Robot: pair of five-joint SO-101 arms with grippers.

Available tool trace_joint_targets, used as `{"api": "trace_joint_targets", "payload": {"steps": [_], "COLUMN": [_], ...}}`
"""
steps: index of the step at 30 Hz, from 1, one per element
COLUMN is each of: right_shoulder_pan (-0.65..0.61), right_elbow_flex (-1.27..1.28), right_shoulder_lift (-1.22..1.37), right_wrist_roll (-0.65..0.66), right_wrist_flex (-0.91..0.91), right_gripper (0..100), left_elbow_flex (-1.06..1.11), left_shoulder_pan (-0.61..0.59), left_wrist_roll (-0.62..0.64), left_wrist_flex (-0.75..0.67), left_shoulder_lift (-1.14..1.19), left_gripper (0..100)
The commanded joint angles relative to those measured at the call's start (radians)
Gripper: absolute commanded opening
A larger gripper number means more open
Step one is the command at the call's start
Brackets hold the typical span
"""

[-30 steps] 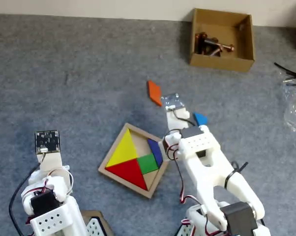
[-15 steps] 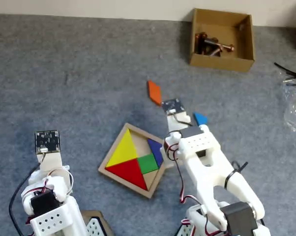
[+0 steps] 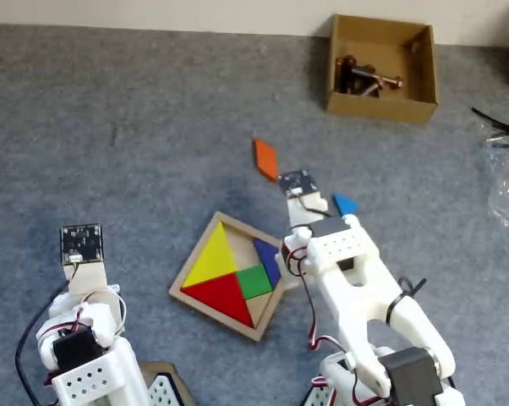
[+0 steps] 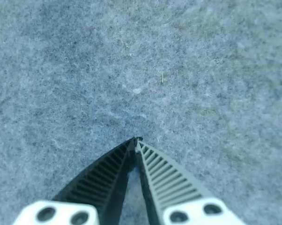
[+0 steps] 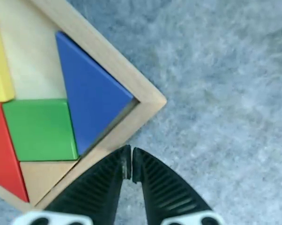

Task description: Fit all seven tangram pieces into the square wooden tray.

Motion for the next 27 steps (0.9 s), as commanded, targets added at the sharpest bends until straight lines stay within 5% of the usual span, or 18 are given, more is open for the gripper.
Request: {"api": "trace_joint_targets", "payload": {"steps": [1,27], "right_shoulder_pan": [-0.05,-0.093], "right_elbow_flex": [-0.061,-0.065], "right_shoulder_lift": [-0.05,-0.05], "right_wrist_roll": [0.008,0.008], "right_wrist_flex": [0.01,0.01], "right_gripper": [1.0,1.0], "left_elbow_flex": [0.021,0.021], "left_shoulder_pan": [0.015,0.015], "left_wrist_roll": [0.009,0.009], "left_wrist_flex": [0.005,0.005], "left_shoulder_lift": [-0.005,-0.005], "left_gripper": [1,1]}}
